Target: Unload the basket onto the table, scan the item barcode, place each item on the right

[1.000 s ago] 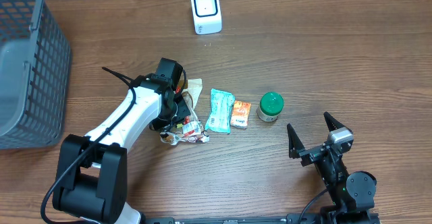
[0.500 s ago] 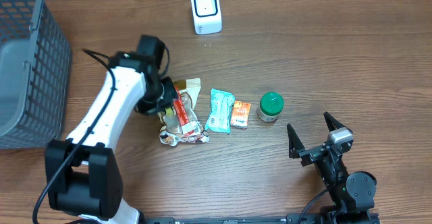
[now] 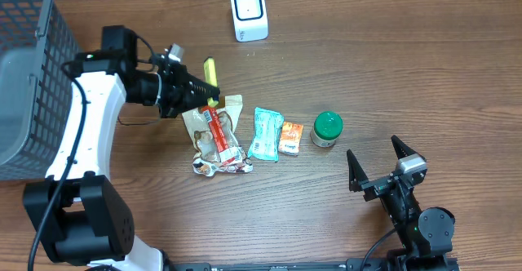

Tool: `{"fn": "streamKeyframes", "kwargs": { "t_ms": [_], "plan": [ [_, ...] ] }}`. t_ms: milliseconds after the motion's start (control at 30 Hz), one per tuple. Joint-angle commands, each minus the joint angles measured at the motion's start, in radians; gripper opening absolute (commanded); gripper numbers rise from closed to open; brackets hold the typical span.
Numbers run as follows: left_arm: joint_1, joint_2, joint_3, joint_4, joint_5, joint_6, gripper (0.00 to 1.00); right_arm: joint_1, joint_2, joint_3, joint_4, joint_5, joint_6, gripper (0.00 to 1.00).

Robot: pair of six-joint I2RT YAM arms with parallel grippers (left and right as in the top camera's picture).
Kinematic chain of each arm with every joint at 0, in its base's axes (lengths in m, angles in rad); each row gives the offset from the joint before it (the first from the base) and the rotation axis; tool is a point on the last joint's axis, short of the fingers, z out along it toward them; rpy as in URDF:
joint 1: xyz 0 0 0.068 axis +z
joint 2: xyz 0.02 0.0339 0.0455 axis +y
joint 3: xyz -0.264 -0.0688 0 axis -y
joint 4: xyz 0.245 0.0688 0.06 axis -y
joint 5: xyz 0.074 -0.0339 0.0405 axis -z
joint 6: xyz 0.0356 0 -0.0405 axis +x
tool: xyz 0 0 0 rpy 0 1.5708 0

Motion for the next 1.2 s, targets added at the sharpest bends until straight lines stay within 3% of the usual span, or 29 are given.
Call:
{"fn": "streamKeyframes", "kwargs": {
  "t_ms": [0, 67, 300, 500, 633, 900, 1167],
  "plan": [
    [0.004, 0.0, 0.023, 0.022, 0.412, 0.061, 0.04, -0.006, -0.008, -0.011, 0.005, 0.01, 0.007, 1.0],
    [0.003, 0.0, 0.024, 0.047, 0.483, 0.038, 0.04, -0.006, -0.008, -0.011, 0.005, 0.01, 0.007, 1.0],
    [0.003, 0.0, 0.023, 0.072, 0.483, 0.019, 0.04, -0.006, -0.008, -0.011, 0.005, 0.01, 0.007, 1.0],
    [0.003, 0.0, 0.023, 0.098, 0.46, 0.121, 0.04, -0.006, -0.008, -0.011, 0.005, 0.01, 0.007, 1.0],
    [0.002, 0.0, 0.023, 0.097, 0.24, 0.144, 0.04, -0.006, -0.008, -0.011, 0.005, 0.01, 0.007, 1.0],
    [0.002, 0.0, 0.022, -0.045, -0.372, 0.246, 0.04, -0.006, -0.008, -0.011, 0.005, 0.01, 0.007, 1.0],
    [-0.017, 0.0, 0.021, -0.161, -0.576, 0.247, 0.04, -0.006, -0.008, -0.011, 0.005, 0.01, 0.007, 1.0]
  ]
}}
